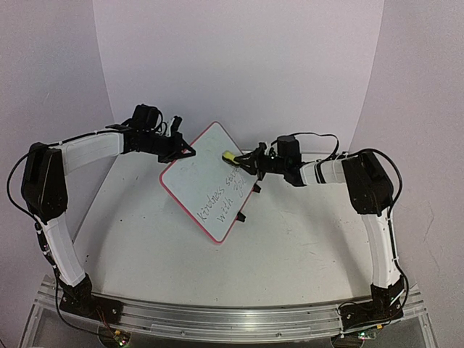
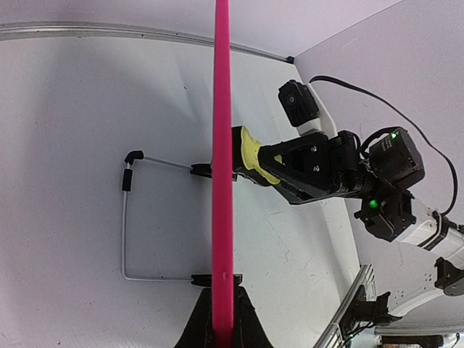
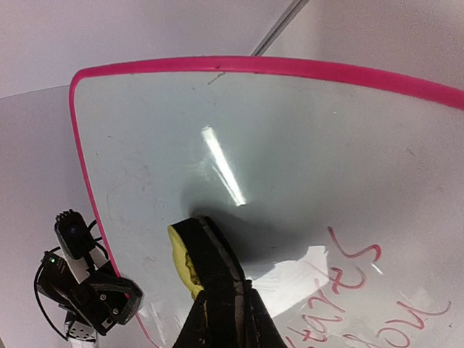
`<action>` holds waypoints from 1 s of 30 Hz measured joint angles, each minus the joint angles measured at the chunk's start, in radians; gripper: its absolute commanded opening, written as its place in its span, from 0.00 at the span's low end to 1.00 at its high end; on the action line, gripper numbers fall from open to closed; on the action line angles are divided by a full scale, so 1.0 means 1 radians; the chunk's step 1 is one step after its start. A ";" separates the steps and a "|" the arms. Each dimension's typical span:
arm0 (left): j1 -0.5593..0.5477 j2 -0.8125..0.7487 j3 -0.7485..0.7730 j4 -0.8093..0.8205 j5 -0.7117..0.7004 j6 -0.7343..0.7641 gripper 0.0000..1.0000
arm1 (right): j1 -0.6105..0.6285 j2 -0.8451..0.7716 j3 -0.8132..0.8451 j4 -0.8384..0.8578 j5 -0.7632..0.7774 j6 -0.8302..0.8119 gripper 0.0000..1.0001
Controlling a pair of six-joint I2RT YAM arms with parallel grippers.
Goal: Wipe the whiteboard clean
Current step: Erase the whiteboard at the center of the board.
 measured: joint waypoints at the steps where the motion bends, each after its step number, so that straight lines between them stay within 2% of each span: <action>1: -0.001 0.000 0.000 0.000 -0.001 0.000 0.00 | -0.005 -0.002 -0.018 0.012 0.003 0.001 0.00; 7: -0.004 -0.007 -0.004 0.000 -0.008 -0.001 0.00 | -0.039 -0.032 -0.156 0.064 0.005 0.011 0.00; 15: -0.018 -0.020 -0.009 -0.006 -0.025 0.000 0.00 | -0.050 -0.052 -0.251 0.126 0.007 0.029 0.00; 22: -0.017 -0.022 -0.009 -0.014 -0.035 -0.008 0.00 | -0.010 -0.063 -0.268 0.139 0.006 0.004 0.00; 30: -0.017 -0.024 -0.009 -0.016 -0.033 -0.002 0.00 | 0.095 -0.152 -0.382 0.164 0.005 -0.043 0.00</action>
